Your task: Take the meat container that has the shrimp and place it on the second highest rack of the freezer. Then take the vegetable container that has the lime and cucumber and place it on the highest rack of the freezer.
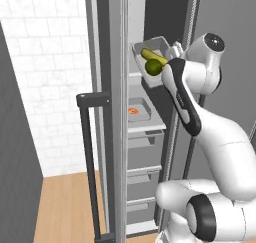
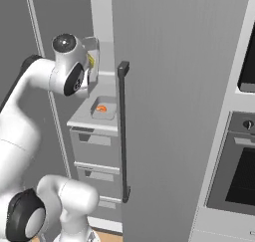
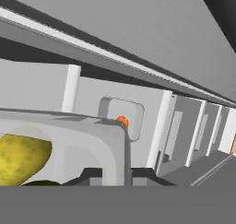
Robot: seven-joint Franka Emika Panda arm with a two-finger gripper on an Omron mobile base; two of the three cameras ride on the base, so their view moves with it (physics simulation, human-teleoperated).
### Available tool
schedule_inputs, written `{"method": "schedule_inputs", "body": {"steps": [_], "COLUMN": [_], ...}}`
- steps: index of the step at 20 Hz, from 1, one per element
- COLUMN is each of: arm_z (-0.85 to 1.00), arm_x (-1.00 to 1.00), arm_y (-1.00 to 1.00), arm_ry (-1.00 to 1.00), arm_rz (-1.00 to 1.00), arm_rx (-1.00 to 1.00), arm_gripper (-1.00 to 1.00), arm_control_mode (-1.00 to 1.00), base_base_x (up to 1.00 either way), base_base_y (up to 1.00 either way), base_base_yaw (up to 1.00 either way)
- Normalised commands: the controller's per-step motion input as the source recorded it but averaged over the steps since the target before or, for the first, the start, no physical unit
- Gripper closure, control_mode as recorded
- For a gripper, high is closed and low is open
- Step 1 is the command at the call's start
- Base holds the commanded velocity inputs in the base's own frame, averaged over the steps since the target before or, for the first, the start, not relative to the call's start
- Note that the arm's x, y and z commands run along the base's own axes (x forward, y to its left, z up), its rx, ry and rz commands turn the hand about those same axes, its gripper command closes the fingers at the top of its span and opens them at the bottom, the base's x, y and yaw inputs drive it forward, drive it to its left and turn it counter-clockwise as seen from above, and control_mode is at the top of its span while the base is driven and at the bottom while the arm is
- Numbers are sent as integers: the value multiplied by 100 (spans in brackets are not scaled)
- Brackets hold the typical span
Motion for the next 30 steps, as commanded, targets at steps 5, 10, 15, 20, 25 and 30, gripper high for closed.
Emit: {"method": "schedule_inputs", "body": {"steps": [5, 10, 15, 20, 25, 30], "arm_z": [0, 0, 0, 0, 0, -12], "arm_x": [100, 99, 100, 89, 33, 3], "arm_y": [7, 15, 12, 4, 3, 15], "arm_ry": [0, 0, 0, 0, 0, 0], "arm_rz": [0, 0, 0, 0, -4, -16], "arm_rx": [0, 0, 0, 0, 0, 0], "arm_gripper": [100, 100, 100, 100, 100, -100], "arm_control_mode": [-100, -100, -100, -100, -100, -100], "base_base_x": [0, 0, 0, 0, 0, 0], "base_base_y": [0, 0, 0, 0, 0, 0], "base_base_yaw": [0, 0, 0, 0, 0, 0]}}
